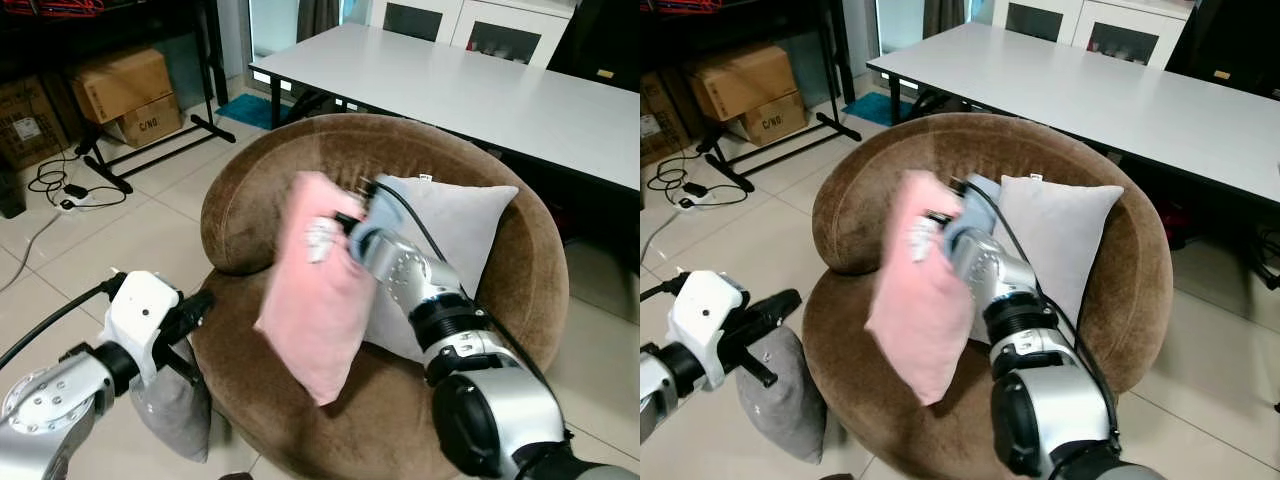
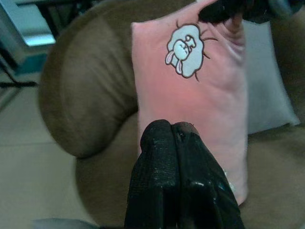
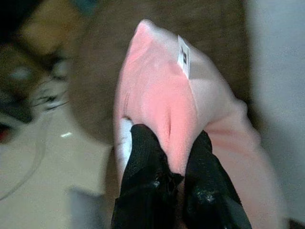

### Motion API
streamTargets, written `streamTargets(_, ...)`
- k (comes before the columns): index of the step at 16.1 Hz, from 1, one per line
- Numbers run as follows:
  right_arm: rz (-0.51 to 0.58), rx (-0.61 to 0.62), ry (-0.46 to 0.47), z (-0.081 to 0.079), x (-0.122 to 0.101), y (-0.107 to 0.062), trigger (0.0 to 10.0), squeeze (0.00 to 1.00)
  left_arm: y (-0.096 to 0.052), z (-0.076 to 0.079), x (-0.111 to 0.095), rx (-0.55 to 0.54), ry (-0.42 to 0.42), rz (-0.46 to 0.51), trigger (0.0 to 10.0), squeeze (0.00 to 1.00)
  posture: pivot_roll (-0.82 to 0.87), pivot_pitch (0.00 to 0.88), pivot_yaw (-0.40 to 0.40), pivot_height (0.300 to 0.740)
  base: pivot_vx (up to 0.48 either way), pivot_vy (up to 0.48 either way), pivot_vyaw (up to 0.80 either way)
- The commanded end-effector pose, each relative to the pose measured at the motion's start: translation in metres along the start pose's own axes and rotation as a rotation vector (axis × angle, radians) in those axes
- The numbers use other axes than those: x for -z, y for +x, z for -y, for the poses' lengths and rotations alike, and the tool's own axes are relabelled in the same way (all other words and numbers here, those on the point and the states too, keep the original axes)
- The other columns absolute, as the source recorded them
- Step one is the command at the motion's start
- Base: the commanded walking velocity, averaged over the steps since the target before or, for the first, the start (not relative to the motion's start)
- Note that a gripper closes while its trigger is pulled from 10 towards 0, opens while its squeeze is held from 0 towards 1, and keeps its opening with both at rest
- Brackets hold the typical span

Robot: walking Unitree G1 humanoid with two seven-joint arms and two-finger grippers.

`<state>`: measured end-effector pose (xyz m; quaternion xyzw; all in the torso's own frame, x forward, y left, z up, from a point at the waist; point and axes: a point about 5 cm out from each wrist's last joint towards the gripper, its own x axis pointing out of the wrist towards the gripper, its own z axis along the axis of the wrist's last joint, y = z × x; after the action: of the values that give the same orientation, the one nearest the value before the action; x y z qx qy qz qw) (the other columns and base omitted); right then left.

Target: Move the pillow to the sofa from floor

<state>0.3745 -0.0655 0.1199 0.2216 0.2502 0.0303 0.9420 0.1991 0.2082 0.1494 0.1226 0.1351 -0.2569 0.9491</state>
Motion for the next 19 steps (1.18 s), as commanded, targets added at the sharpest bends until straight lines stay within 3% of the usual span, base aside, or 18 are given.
streamTargets(1,0.081,0.072,0.005,0.015,-0.015,0.000,10.0,0.00,-0.003,0.002,-0.003,0.028,-0.031,0.014,10.0,0.00,0.08,0.000,-0.062,0.740,0.000,0.000,0.00)
streamTargets(2,0.090,0.115,0.020,0.027,-0.016,0.001,10.0,0.00,-0.003,0.004,-0.002,0.041,-0.052,0.013,10.0,0.00,0.08,0.000,-0.065,0.740,0.000,0.000,0.00)
streamTargets(5,0.106,0.360,0.025,0.082,-0.007,-0.001,10.0,0.00,-0.006,0.009,0.004,0.111,-0.151,-0.029,10.0,0.00,0.06,0.000,-0.053,0.740,0.000,0.000,0.00)
streamTargets(7,0.122,0.412,0.036,0.098,-0.003,-0.004,10.0,0.00,-0.007,0.008,0.006,0.135,-0.143,-0.058,10.0,0.00,0.05,0.000,-0.048,0.740,0.000,0.000,0.00)
streamTargets(8,0.141,0.414,0.070,0.101,-0.004,-0.004,10.0,0.00,-0.007,0.005,0.003,0.130,-0.133,-0.054,10.0,0.00,0.05,0.000,-0.044,0.740,0.000,0.000,0.00)
streamTargets(10,0.153,0.389,0.045,0.102,-0.007,-0.004,10.0,0.00,-0.009,-0.004,-0.001,0.104,-0.124,-0.045,10.0,0.00,0.05,0.000,-0.043,0.740,0.000,0.000,0.00)
streamTargets(11,0.152,0.383,-0.064,0.101,-0.008,-0.004,10.0,0.78,-0.009,-0.005,-0.001,0.108,-0.130,-0.049,10.0,0.00,0.05,0.000,-0.043,0.740,0.000,0.000,0.00)
streamTargets(12,0.163,0.348,-0.074,0.099,-0.010,-0.003,10.0,1.00,-0.010,-0.004,0.000,0.114,-0.132,-0.054,10.0,0.00,0.06,0.000,-0.046,0.740,0.000,0.000,0.00)
streamTargets(15,0.274,0.338,-0.124,0.100,-0.029,-0.006,10.0,1.00,-0.010,-0.002,0.000,0.120,-0.125,-0.060,10.0,0.00,0.06,0.000,-0.053,0.740,0.000,0.000,0.00)
streamTargets(18,0.386,0.320,-0.111,0.102,-0.054,-0.011,10.0,1.00,-0.008,-0.005,-0.003,0.081,-0.088,-0.041,10.0,0.00,0.05,0.000,-0.049,0.740,0.000,0.000,0.00)
streamTargets(19,0.431,0.274,-0.189,0.101,-0.065,-0.014,10.0,0.00,-0.002,-0.012,-0.007,-0.013,-0.041,-0.021,10.0,0.00,0.05,0.000,-0.046,0.740,0.000,0.000,0.00)
